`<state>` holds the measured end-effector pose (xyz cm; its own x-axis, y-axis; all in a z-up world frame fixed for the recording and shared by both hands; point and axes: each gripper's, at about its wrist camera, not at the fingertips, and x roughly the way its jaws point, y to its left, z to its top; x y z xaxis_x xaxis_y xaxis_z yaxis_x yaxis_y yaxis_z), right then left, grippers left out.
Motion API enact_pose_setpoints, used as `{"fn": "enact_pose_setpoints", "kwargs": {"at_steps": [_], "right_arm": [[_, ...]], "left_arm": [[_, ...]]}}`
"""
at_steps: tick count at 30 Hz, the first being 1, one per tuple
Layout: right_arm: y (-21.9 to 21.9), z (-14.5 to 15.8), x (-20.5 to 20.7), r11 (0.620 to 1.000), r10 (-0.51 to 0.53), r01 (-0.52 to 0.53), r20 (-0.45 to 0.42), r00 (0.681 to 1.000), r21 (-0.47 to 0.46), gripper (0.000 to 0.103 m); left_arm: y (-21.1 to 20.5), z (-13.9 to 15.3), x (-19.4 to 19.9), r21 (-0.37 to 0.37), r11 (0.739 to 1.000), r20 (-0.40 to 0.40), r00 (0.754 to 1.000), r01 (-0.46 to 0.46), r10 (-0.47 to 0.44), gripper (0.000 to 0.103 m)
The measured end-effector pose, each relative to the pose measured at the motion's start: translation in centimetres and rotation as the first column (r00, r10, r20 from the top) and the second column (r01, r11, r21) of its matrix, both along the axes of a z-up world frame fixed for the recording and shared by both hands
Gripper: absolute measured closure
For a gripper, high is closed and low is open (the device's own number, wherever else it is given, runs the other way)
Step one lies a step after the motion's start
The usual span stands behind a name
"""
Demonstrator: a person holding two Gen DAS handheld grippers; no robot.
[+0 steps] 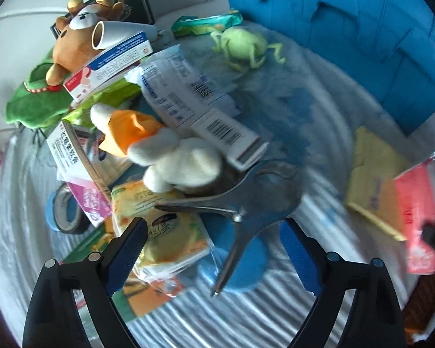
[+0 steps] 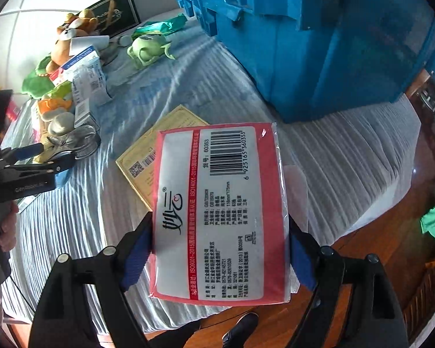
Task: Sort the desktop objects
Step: 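Grasp the silver metal clip with the left tool while the right tool lifts the tissue pack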
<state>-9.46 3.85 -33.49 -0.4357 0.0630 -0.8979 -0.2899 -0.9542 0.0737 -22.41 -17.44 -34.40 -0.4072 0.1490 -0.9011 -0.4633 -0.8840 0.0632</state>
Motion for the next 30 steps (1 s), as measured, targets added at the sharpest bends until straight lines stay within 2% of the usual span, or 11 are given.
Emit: {"fn": "enact_pose_setpoints", "kwargs": {"at_steps": [3,7,8,9,10,14,15,17,18,24,30], "right_arm": [[-0.1,0.0,0.1,1.000,-0.012,0.012,0.004,1.000,-0.001,0.021],[-0.1,-0.1,0.0,1.000,-0.016,0.016,0.010,1.000,-0.004,0.021],[-0.1,-0.1,0.0,1.000,-0.015,0.015,0.011,1.000,-0.003,0.021],[-0.1,-0.1,-0.1,1.000,-0.013,0.013,0.012,1.000,-0.003,0.020],[0.0,-0.1,-0.1,1.000,-0.011,0.011,0.012,1.000,-0.004,0.020],[0.2,-0.5,-0.3,1.000,-0.004,0.004,0.014,1.000,-0.008,0.019],[0.2,-0.7,-0.3,1.000,-0.003,0.003,0.014,1.000,-0.009,0.019],[0.3,-0.9,-0.4,1.000,-0.001,0.001,0.012,1.000,-0.011,0.019],[0.4,-0.9,-0.4,1.000,-0.001,0.001,0.007,1.000,-0.011,0.019],[-0.1,0.4,-0.2,1.000,0.017,-0.017,-0.021,1.000,0.012,0.021],[-2.2,3.9,-0.4,0.996,0.088,-0.086,-0.087,0.992,0.025,0.021]], "left_arm": [[-0.4,0.9,-0.1,0.037,0.998,0.020,0.999,-0.047,0.046,0.010],[0.5,-0.5,-1.6,-0.005,0.991,0.042,0.990,-0.137,0.137,0.012],[0.5,-0.8,-1.9,0.010,0.989,0.057,0.987,-0.149,0.149,0.014],[0.6,-1.0,-2.1,0.011,0.986,0.060,0.984,-0.169,0.168,0.026],[0.8,-1.2,-2.2,-0.003,0.984,0.047,0.983,-0.177,0.177,0.033],[1.6,-1.4,-2.1,-0.045,0.982,0.002,0.983,-0.183,0.183,0.047],[1.7,-1.4,-2.0,-0.047,0.983,-0.002,0.984,-0.179,0.179,0.058],[1.7,-1.2,-1.8,-0.035,0.986,0.001,0.986,-0.166,0.166,0.068],[1.7,-1.1,-1.7,-0.026,0.987,0.006,0.987,-0.160,0.160,0.077],[0.8,1.0,-0.5,0.004,0.988,-0.032,0.987,-0.155,0.155,0.081],[-1.4,4.3,0.2,0.037,0.983,-0.085,0.980,-0.179,0.181,0.081]]}}
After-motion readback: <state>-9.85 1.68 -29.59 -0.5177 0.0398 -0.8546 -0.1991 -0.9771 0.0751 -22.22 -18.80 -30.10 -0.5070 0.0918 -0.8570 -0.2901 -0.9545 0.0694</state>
